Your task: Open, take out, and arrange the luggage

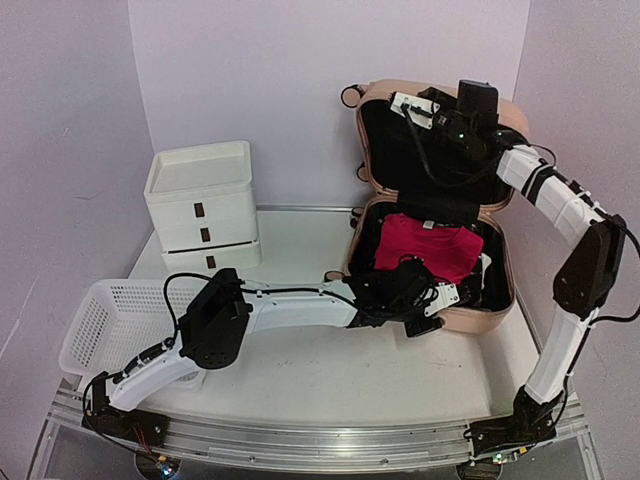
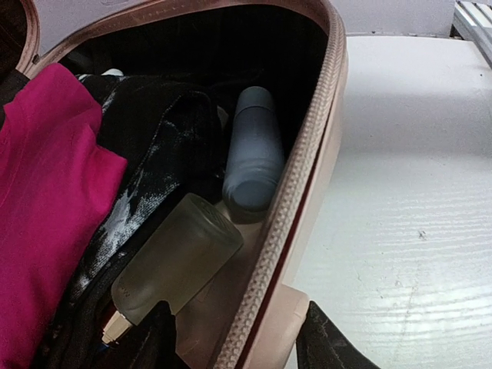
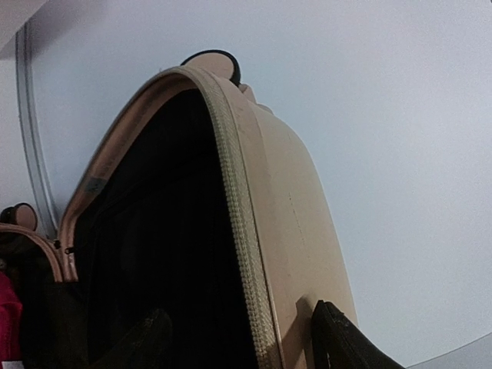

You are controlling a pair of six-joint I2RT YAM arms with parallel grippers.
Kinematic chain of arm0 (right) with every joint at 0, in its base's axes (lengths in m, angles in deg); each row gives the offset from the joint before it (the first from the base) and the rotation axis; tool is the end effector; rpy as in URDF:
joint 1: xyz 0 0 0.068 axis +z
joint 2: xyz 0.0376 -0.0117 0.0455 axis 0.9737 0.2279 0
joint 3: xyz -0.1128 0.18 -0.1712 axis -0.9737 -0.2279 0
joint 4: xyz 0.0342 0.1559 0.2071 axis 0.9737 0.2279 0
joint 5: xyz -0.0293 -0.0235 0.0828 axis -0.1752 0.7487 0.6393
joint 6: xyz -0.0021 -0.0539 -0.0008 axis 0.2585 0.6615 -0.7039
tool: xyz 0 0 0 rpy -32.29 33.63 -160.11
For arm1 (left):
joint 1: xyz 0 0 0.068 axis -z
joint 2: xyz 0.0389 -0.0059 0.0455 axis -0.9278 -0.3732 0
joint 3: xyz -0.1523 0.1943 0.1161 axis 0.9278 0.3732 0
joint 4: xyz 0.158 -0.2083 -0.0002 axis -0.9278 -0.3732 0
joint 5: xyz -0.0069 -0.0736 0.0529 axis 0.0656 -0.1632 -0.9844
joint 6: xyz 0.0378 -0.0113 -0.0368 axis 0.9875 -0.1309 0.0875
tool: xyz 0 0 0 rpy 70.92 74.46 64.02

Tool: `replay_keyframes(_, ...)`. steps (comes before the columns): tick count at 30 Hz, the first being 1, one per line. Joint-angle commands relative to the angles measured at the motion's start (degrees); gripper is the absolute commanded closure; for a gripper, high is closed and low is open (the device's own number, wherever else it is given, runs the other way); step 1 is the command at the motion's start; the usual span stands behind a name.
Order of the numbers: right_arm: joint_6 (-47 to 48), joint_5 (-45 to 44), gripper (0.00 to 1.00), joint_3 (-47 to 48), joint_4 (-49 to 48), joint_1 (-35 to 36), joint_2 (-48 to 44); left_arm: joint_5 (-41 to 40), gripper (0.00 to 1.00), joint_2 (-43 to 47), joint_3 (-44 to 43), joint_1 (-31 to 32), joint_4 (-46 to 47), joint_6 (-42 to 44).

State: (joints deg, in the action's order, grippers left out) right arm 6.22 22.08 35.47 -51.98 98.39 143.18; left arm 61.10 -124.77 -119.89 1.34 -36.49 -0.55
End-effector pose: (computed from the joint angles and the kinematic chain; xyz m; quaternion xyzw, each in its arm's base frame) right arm 0.3988 0.1566 0.4347 -0.5273 0.5193 -0.2899 0.6068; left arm 0.2088 -0.5577 0.1635 0.6318 0.6001 -0.2001 0.4480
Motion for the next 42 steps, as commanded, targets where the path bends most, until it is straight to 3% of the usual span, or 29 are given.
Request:
replay_keyframes(1, -2.45, -4.25, 0.35, 3.93, 3.52, -3.45, 9.17, -7.07, 0.63, -3.97, -3.04, -3.12, -0.83, -12.26)
replay_keyframes(6, -8.54, -6.28, 0.26, 15.24, 2.39, -7.57, 16.19, -5.52, 0.63, -2.65, -0.62, -2.98, -0.99, -13.64)
replay_keyframes(10, -11.7, -5.31, 0.04, 24.58, 2.17, -9.2, 22.5, -5.0, 0.62, -1.26, 1.04, -2.98, -1.07, -13.52)
replay_keyframes(11, -12.05, -5.21, 0.02, 26.85, 2.17, -9.37, 24.27, -4.67, 0.62, -1.18, 1.12, -2.98, -1.07, -14.12)
replay_keyframes(16, -15.06, -4.5, 0.02, 33.32, 2.08, -10.37, 28.9, -2.2, 0.6, -1.27, 0.72, -2.97, -1.19, -16.4)
replay_keyframes(25, -22.61, 5.86, 0.02, 36.28, 2.96, -11.21, 24.39, 4.34, 0.43, -0.68, -0.45, -2.97, -1.59, -18.22)
replay_keyframes(30, -25.96, 8.0, 0.02, 44.4, 4.95, -12.71, 26.39, 6.3, 0.39, -0.25, 0.62, -3.01, -1.84, -19.22)
replay_keyframes(35, -27.16, 11.39, 0.02, 42.89, 6.35, -12.84, 23.45, 6.85, 0.36, 0.89, 2.33, -2.93, -1.85, -19.57)
replay_keyframes(42, -33.06, 1.79, 0.02, 38.86, 10.88, -12.77, 17.78, 7.79, 0.32, 2.2, 2.64, -2.98, -2.46, -19.7)
